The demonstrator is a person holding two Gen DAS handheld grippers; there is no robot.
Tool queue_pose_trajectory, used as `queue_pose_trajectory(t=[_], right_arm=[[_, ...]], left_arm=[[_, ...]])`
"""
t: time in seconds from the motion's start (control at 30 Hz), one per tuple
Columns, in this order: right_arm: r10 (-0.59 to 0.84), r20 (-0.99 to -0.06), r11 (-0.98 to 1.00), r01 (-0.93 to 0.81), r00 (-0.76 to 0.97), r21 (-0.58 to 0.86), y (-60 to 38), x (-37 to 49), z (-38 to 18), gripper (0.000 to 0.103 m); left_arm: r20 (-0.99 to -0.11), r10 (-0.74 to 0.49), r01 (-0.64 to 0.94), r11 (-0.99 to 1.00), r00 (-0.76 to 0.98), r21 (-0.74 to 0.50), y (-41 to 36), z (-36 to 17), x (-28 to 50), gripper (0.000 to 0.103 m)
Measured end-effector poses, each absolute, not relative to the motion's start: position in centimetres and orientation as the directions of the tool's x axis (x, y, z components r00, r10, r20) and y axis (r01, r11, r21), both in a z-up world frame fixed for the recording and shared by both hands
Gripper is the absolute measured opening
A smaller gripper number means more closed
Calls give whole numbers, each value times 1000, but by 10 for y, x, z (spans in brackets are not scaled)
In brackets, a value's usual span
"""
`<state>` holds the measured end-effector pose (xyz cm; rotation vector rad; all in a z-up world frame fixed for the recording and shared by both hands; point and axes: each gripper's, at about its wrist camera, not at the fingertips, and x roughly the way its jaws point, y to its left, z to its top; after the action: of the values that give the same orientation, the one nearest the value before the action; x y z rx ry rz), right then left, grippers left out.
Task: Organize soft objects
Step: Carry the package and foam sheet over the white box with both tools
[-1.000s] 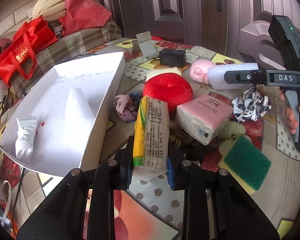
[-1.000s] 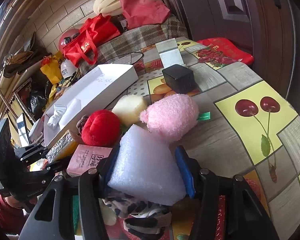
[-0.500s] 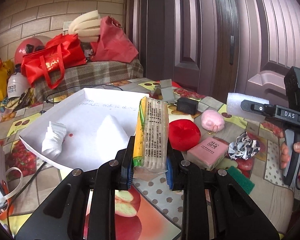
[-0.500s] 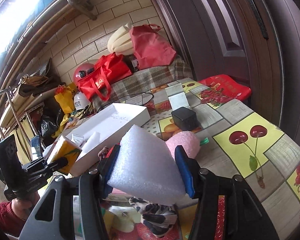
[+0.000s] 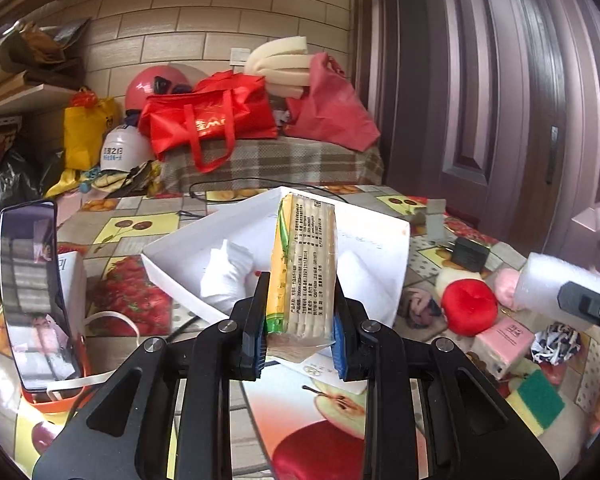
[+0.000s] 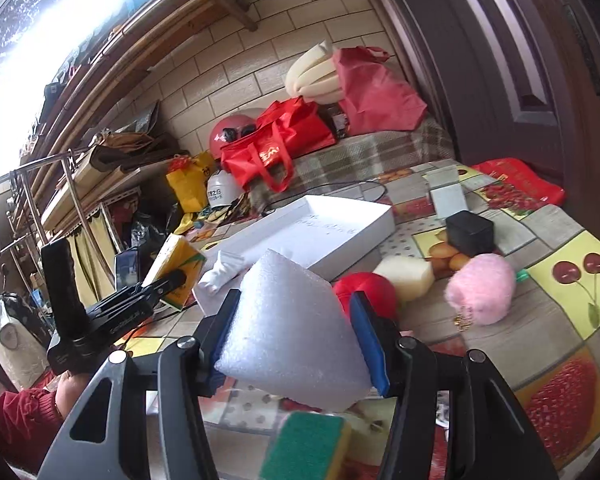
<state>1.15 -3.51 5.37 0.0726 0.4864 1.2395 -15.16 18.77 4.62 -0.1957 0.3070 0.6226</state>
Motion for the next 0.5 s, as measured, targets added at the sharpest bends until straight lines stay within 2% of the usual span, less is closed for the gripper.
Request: queue_pose_trajectory(t=[0.27,0.5], right_arm=[[932,-329,251,-928,154,275,23,-28,50,54],[926,-328,261,-945,187,199,54,-46,49,54]], left_arm=[[-349,578,-645,757,737,-107,204,43,-153,24],[-349,621,-684,723,702,-90,206,43,-150,24]])
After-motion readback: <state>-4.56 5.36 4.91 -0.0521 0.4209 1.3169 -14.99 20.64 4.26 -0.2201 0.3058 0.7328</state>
